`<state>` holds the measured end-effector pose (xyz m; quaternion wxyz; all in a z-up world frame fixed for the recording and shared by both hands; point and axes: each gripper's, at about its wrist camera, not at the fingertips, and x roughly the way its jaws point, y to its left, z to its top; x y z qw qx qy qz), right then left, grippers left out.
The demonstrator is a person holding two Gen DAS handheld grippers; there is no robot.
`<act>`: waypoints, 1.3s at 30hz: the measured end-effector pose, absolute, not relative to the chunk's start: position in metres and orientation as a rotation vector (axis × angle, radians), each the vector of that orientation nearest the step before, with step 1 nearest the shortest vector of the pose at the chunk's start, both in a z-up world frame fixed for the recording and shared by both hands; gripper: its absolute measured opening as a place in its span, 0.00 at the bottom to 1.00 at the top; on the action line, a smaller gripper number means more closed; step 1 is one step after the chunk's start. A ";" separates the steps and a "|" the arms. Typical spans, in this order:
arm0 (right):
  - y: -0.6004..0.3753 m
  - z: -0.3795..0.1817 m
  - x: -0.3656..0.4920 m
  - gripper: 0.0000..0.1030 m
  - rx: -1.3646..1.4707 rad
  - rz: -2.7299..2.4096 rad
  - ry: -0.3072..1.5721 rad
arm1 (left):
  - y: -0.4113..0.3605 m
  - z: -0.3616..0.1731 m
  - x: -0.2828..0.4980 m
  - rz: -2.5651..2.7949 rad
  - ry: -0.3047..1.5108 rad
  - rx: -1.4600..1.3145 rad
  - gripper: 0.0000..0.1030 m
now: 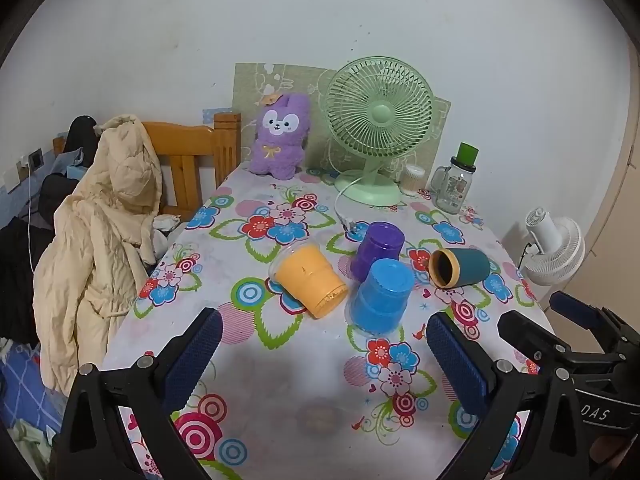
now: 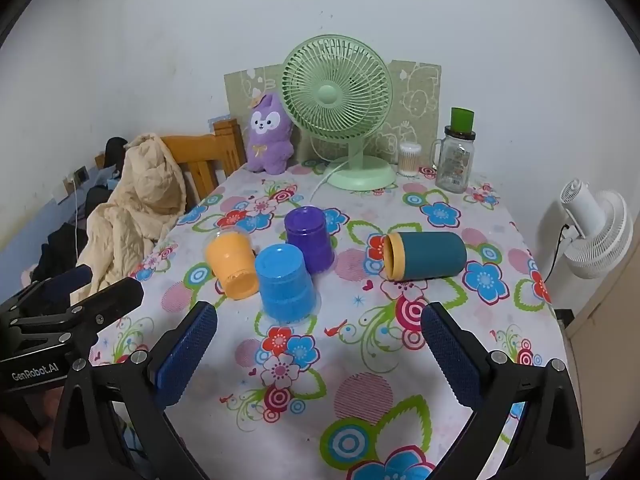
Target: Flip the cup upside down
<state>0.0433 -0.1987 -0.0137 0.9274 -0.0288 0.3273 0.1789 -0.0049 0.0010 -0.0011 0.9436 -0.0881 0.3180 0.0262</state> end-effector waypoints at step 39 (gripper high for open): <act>-0.198 -0.021 0.048 1.00 -0.063 0.358 0.696 | -0.001 -0.014 0.001 0.044 0.683 -0.187 1.00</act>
